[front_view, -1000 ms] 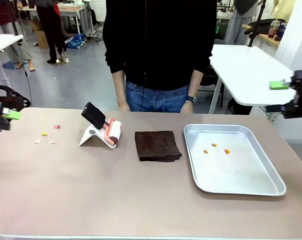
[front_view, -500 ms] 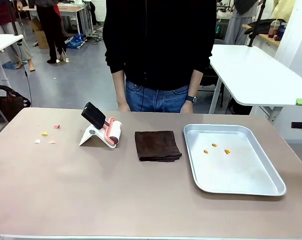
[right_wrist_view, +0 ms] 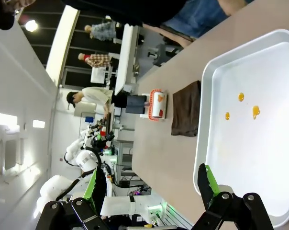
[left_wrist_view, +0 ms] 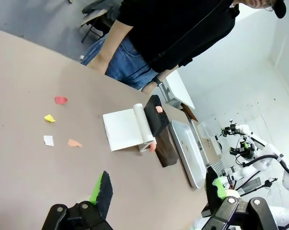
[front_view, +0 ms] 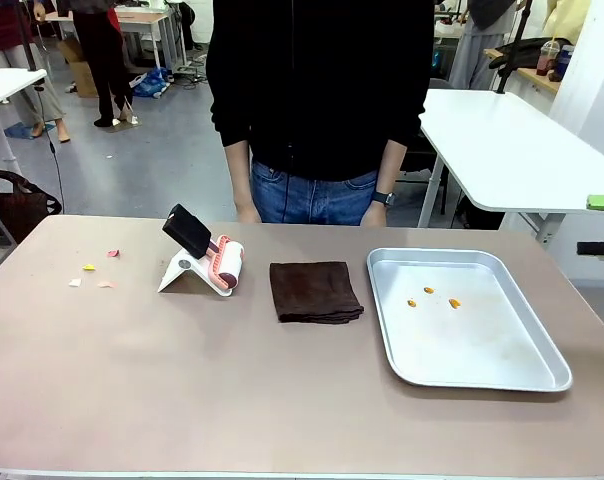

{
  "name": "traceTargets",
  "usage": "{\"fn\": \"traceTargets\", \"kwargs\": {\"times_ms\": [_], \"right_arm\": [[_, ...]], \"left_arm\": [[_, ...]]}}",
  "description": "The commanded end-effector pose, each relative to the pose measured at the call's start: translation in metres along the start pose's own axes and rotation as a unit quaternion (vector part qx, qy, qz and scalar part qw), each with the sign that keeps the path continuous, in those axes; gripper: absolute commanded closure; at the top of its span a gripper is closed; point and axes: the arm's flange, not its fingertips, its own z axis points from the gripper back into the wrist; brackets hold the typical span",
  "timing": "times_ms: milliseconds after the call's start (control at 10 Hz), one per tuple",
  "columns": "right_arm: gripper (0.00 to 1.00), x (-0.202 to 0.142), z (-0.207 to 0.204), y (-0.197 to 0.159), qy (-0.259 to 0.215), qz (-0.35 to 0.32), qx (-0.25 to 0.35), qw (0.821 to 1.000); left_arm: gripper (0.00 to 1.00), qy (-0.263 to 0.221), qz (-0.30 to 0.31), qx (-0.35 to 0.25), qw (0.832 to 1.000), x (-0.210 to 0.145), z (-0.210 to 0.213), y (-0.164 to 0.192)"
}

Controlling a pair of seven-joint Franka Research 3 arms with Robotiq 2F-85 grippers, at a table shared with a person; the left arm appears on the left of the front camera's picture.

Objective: Clean the surface of the table.
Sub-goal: Hold the Lint Roller with your left hand and the towel with your right hand.

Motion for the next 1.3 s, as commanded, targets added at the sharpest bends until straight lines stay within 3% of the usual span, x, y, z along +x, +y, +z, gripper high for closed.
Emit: {"fn": "traceTargets", "kwargs": {"times_ms": [0,400,600,700,800,1000,1200], "right_arm": [[0.00,-0.003,-0.005,0.005,0.002,0.021,-0.046,0.999],[0.00,0.004,-0.090,0.071,0.050,0.112,-0.182,0.976],[0.00,0.005,-0.172,0.100,0.118,0.135,-0.275,0.945],[0.00,0.007,-0.203,0.104,0.105,0.136,-0.302,0.938],[0.00,0.002,-0.235,0.109,0.137,0.160,-0.304,0.929],[0.00,-0.014,-0.306,0.111,0.129,0.161,-0.314,0.927],[0.00,-0.023,-0.346,0.096,0.133,0.129,-0.324,0.928]], "left_arm": [[0.00,0.020,-0.014,-0.033,0.999,0.002,-0.010,-0.005],[0.00,0.120,-0.048,-0.039,0.991,0.042,-0.080,-0.073],[0.00,0.183,-0.063,-0.001,0.981,0.056,-0.134,-0.112],[0.00,0.201,-0.069,0.016,0.977,0.056,-0.149,-0.123],[0.00,0.219,-0.074,0.040,0.972,0.054,-0.166,-0.135],[0.00,0.222,-0.027,0.093,0.970,0.050,-0.205,-0.150],[0.00,0.221,0.013,0.138,0.965,0.046,-0.233,-0.136]]}}
